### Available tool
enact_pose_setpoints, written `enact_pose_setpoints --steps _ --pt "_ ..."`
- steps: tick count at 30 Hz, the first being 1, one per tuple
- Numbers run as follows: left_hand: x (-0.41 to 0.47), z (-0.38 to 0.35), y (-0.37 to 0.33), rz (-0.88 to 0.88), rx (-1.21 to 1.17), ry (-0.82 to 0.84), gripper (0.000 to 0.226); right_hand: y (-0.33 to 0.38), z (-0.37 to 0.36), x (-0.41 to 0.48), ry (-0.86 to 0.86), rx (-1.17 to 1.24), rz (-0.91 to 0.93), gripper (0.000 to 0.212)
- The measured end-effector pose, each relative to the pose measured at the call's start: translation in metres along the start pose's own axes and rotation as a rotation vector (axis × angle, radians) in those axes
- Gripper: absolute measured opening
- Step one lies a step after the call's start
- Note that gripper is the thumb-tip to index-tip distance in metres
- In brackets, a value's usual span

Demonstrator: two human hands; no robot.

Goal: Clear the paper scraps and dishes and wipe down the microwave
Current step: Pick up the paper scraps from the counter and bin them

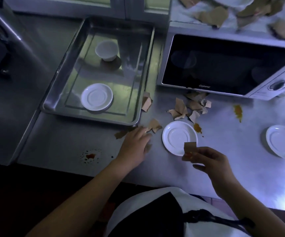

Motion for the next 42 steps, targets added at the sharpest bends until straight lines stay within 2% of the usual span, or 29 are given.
enact_pose_setpoints --steps 4,6,10,13,18,22,29,32,34,36,38,40,42 --pt "0.013 0.006 -0.007 -0.164 0.024 -0.011 0.048 -0.008 0.000 -0.012 -0.051 0.037 0.004 0.013" --pt "0.018 0.004 -0.006 -0.192 0.102 0.065 0.055 -0.010 0.000 -0.016 -0.071 0.054 0.003 0.014" --pt "0.024 -0.009 0.001 -0.010 0.313 0.310 0.059 -0.012 -0.005 -0.021 -0.082 0.058 0.001 0.014" --pt "0.027 -0.015 0.006 0.127 0.330 0.359 0.063 -0.016 -0.013 -0.026 -0.060 0.033 -0.004 0.014" --pt "0.026 -0.014 0.012 0.180 0.198 0.199 0.034 -0.024 -0.014 -0.034 -0.060 0.031 0.006 0.012" --pt "0.013 -0.008 0.020 0.143 0.044 0.113 0.027 -0.027 -0.010 -0.034 -0.097 0.054 -0.006 0.013" --pt "-0.001 0.015 0.025 0.194 -0.131 -0.211 0.022 -0.026 -0.020 -0.034 -0.092 0.068 0.015 0.011" --pt "-0.005 0.022 0.023 0.312 -0.297 -0.228 0.011 -0.020 -0.024 -0.036 -0.035 0.092 0.040 0.011" --pt "-0.007 0.023 0.014 0.465 -0.522 -0.173 0.002 -0.015 -0.026 -0.038 0.015 0.112 0.060 0.010" --pt "-0.011 0.024 -0.003 0.651 -0.900 -0.080 0.013 -0.009 -0.028 -0.038 0.056 0.155 0.068 0.008" --pt "-0.015 0.026 -0.024 0.735 -1.217 -0.008 0.023 -0.001 -0.030 -0.038 0.109 0.202 0.076 0.004" --pt "-0.018 0.029 -0.039 0.758 -1.391 0.056 0.027 0.006 -0.033 -0.038 0.175 0.282 0.072 0.010" --pt "-0.019 0.033 -0.048 0.755 -1.442 0.075 0.029 0.011 -0.033 -0.038 0.209 0.347 0.048 0.016"
Point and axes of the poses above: each hand's wrist, its own x-axis towards the middle knuckle, its own z-axis out of the back of the hand, y = z × x, the point moved 3 cm from there along x, towards the middle knuckle, and after that the axes turned 8 degrees about -y, right-handed, at the moved point
